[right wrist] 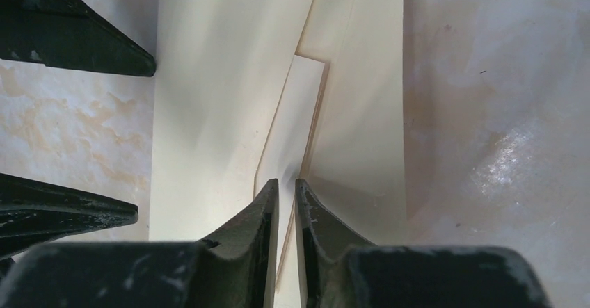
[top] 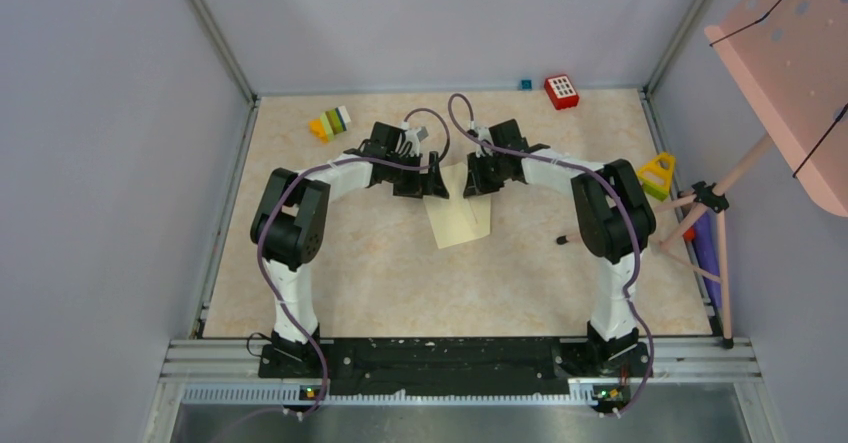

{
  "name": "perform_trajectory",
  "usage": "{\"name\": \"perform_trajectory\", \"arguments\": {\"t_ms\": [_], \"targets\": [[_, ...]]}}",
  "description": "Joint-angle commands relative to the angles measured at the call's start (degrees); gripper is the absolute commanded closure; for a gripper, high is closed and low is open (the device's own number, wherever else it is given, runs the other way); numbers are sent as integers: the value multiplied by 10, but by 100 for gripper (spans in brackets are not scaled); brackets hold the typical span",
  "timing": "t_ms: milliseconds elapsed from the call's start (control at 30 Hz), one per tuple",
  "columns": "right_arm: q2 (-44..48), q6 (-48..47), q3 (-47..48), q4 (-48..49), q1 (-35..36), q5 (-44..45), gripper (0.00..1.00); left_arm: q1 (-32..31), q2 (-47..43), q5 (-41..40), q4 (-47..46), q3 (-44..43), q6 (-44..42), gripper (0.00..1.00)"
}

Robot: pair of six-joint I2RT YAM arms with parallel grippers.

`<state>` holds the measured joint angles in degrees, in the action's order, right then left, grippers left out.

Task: Place the letter into the envelope and seal it
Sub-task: Place the letter in the envelope.

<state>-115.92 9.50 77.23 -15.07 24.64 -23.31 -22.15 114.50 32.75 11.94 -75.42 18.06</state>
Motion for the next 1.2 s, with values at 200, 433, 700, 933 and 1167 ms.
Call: {"name": "perform_trajectory", "arguments": {"t_ms": [200,433,700,933,1167], "targets": [[0,10,4,22,8,-29,96,1,-14,16,-9,0,10,2],[11,8,7,22,8,-20,95,0,-15,15,-10,1,11,2],[8,1,21,23,-5,11,90,0,-15,11,-7,-3,7,1],[-19,8,26,29,-7,0,90,0,-15,13,-6,-3,6,2],[-35,9,33,25,-7,-6,86,0,-15,16,-7,-3,7,2]]}}
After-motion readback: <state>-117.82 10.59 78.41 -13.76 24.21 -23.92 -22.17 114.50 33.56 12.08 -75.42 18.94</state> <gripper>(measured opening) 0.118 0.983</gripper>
